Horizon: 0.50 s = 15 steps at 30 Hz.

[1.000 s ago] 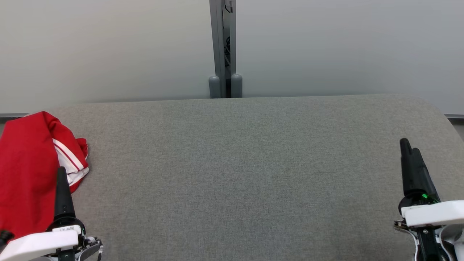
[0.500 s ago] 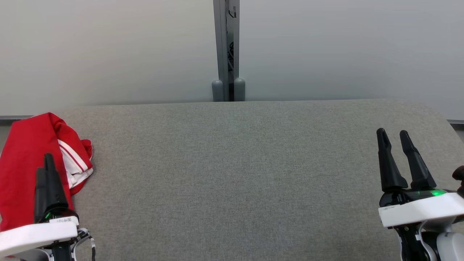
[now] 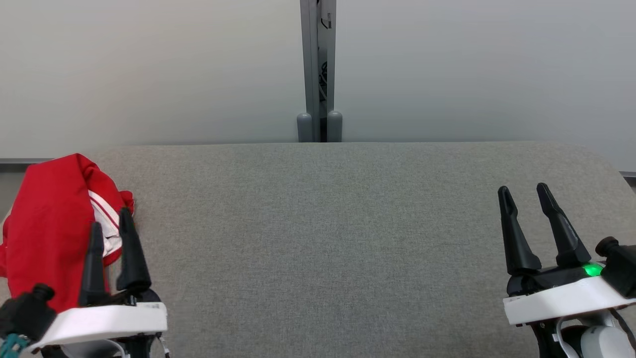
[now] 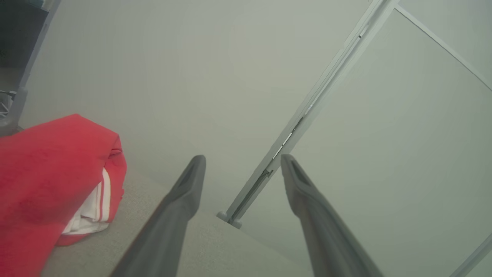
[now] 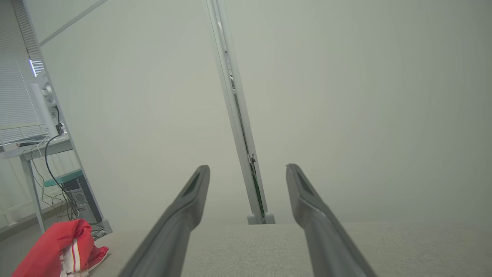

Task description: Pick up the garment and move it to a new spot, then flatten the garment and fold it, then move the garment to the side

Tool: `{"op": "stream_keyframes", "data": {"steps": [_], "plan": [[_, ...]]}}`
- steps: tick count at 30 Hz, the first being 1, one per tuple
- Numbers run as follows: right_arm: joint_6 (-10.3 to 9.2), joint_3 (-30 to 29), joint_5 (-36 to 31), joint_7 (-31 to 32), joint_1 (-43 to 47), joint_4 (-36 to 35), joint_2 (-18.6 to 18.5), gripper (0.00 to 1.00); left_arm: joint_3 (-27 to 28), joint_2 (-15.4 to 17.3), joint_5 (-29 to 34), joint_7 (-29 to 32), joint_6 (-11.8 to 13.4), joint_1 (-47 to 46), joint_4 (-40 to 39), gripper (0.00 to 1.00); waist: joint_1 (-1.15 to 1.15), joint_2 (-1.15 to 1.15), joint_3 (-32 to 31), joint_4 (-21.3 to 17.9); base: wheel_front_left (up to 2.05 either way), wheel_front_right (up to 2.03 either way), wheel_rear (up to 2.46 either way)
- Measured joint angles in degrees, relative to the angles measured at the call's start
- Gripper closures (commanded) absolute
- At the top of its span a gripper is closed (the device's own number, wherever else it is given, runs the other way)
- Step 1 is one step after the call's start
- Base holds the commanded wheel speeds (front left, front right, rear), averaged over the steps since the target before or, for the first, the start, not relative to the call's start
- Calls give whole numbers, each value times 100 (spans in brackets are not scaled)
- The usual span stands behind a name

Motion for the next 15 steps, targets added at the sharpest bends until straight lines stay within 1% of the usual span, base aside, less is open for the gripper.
{"op": "stream_keyframes", "data": {"steps": [3,5,7,8,13,15], "plan": [[1,-40,-209,-51,23,59,43,0,-276,-3,409,-42,118,64,18,0,0,0,-20,13,0,0,0],[0,-77,-291,-99,38,165,77,0,-485,2,552,-65,132,130,158,0,0,0,-40,20,0,0,0],[1,-38,-399,-122,59,194,88,0,-656,-4,857,-88,140,200,267,0,0,0,-60,28,0,0,0],[1,-3,-488,-157,70,221,114,0,-793,1,1109,-109,225,201,322,0,0,0,-81,29,0,0,0],[1,87,-698,-240,118,245,143,0,-1053,2,1634,-159,479,270,471,0,0,0,-122,26,0,0,0],[1,98,-831,-271,130,271,149,0,-1136,2,1833,-177,545,270,566,0,0,0,-137,24,0,0,0]]}}
